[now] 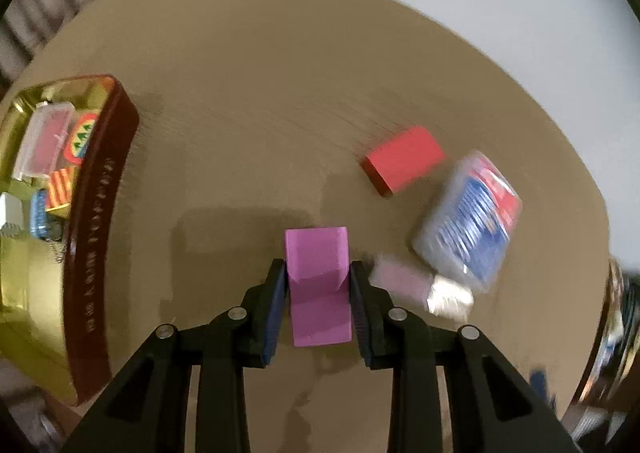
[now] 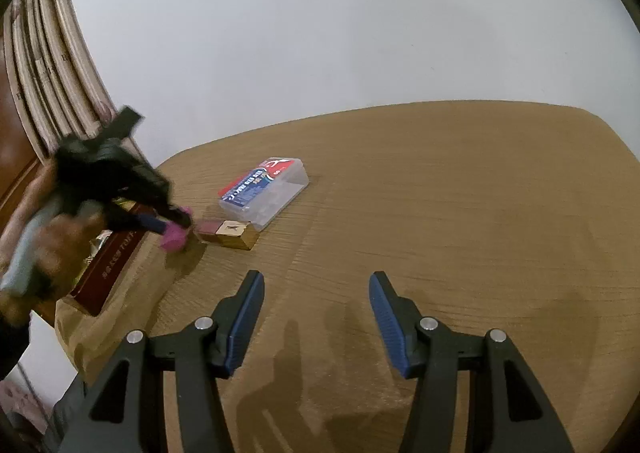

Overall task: Organize rigid objects
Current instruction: 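Lower the pink eraser into the gold tin and open the left gripper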

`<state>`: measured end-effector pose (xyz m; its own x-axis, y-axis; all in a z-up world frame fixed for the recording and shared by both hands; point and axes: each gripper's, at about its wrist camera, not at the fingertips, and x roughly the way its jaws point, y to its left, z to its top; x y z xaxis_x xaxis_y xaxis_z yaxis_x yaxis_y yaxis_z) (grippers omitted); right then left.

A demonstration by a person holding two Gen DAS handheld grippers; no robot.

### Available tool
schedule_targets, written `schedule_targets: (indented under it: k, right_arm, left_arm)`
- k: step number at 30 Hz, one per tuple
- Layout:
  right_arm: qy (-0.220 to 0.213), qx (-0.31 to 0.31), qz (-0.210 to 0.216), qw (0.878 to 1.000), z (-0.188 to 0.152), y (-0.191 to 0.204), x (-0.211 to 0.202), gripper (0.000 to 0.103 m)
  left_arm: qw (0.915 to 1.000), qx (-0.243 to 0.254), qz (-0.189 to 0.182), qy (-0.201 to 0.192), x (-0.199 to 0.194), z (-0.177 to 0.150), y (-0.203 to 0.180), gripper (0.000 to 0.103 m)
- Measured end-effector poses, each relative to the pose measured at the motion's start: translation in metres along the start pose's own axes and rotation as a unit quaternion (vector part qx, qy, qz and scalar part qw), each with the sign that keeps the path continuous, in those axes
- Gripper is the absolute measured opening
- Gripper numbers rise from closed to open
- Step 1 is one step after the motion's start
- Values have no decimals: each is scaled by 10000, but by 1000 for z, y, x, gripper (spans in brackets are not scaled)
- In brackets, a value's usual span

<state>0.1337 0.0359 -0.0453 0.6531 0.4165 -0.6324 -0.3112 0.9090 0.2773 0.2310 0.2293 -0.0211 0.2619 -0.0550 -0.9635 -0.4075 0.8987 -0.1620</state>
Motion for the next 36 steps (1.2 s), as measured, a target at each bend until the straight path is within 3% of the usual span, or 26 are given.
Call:
schedule_targets:
  k: [7, 14, 23, 26, 31, 36]
  right_arm:
    - [182, -34, -151, 9997, 1, 1, 8, 56]
    - [334, -69, -320, 9989, 1, 3, 14, 56]
    - [576, -164, -576, 9965, 1, 6, 26, 56]
    - [627, -179, -611, 9960, 1, 7, 29, 56]
    - [698, -203, -651, 9952, 0, 7, 32, 56]
    - [714, -222, -649, 9951, 0, 7, 32, 56]
  left_arm:
    - [9992, 268, -166, -241, -59, -41, 40, 28]
    - [9990, 111, 300, -301, -102, -32, 157, 28]
    - [9976, -101, 688, -31, -65, -5, 235, 28]
    - [9977, -137, 665, 88, -46, 1, 246, 28]
    - [9969, -44, 785, -50, -32, 12, 246, 28]
    - [9973, -256, 695, 33, -21, 21, 258, 28]
